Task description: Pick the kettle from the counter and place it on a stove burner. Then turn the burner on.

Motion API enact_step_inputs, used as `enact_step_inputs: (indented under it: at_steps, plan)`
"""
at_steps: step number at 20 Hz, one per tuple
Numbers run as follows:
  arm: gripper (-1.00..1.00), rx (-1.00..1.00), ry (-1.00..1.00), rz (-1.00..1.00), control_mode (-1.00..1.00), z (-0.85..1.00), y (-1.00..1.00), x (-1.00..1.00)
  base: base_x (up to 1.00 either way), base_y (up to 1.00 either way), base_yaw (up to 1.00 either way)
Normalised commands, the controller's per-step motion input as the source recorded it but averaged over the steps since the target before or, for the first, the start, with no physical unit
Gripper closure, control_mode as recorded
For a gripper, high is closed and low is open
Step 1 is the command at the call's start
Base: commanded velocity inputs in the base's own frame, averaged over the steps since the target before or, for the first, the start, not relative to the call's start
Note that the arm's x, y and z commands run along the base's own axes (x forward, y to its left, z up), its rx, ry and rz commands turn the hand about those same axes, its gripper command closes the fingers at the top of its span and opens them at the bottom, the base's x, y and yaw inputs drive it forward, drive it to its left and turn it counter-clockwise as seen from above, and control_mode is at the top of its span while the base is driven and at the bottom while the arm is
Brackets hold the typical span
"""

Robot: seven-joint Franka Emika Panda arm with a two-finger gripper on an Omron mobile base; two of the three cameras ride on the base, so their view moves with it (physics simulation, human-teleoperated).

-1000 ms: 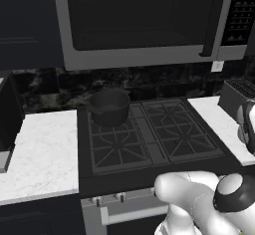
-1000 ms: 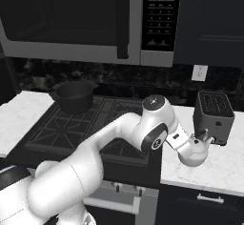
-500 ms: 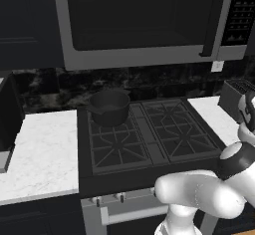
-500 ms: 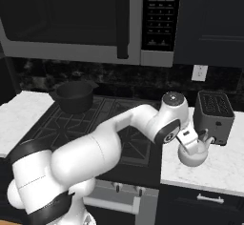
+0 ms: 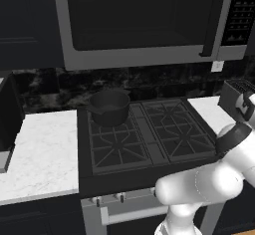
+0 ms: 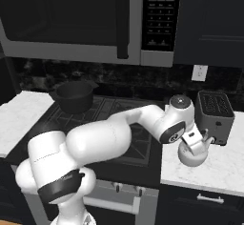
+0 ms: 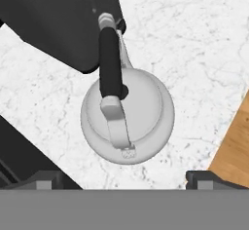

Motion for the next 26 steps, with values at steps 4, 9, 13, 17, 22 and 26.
enact_step_inputs:
  at_steps: [4,9,13,17,22,26]
  plan:
    - [-1.0,0.0,0.0,0.0,-1.0,-0.22,-0.08,0.17,0.0,0.0,0.0]
    - [-1.0,0.0,0.0,0.0,-1.0,-0.18,-0.06,0.15,0.0,0.0,0.0]
    - [-1.0,0.0,0.0,0.0,-1.0,-0.16,-0.16,0.04,0.0,0.0,0.0]
    - [-1.0,0.0,0.0,0.0,-1.0,-0.14,-0.13,0.09,0.0,0.0,0.0]
    - [-1.0,0.0,0.0,0.0,-1.0,-0.13,-0.03,0.15,0.0,0.0,0.0]
    - [-1.0,0.0,0.0,0.0,-1.0,-0.15,-0.09,0.09,0.0,0.0,0.0]
